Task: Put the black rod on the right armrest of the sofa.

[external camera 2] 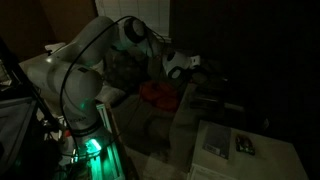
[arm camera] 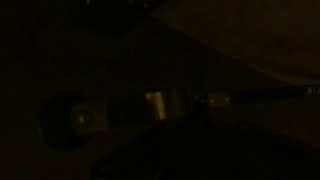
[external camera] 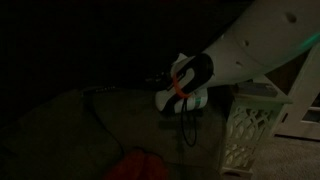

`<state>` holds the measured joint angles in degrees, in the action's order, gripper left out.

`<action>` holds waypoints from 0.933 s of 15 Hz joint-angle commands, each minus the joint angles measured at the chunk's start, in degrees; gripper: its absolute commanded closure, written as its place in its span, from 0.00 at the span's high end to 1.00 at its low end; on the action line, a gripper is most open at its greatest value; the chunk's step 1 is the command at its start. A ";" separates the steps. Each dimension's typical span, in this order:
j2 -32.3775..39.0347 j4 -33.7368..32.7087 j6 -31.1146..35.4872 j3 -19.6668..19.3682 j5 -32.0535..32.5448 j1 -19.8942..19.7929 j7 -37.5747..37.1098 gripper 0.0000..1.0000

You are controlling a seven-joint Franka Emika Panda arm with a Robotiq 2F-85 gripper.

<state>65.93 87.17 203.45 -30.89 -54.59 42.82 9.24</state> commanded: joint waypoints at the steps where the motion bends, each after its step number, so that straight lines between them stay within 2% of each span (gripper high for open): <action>1: 14.26 -6.26 -6.20 -15.19 -15.22 8.63 -1.20 0.00; 2: 17.21 -6.11 -9.37 -19.09 -19.17 11.25 -1.71 0.00; 3: 20.05 -6.26 -13.44 -22.94 -21.92 13.75 -3.31 0.27; 4: 22.71 -5.09 -16.91 -26.67 -22.25 16.04 -7.12 0.27; 6: 26.82 -4.28 -23.08 -32.11 -19.70 18.53 -15.43 0.40; 7: 20.51 -1.17 -20.02 -27.46 -11.23 16.65 -18.10 0.48; 8: 21.62 -2.09 -21.80 -29.02 -9.17 17.09 -21.84 0.55; 10: 21.31 -2.81 -23.47 -29.70 -4.03 17.14 -27.65 0.69; 12: 20.82 -6.38 -27.17 -29.57 -3.37 16.24 -28.34 0.83; 14: 16.91 -8.11 -27.76 -26.48 -4.62 14.82 -23.94 0.97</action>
<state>86.22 82.53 178.11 -59.62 -59.56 59.43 -16.74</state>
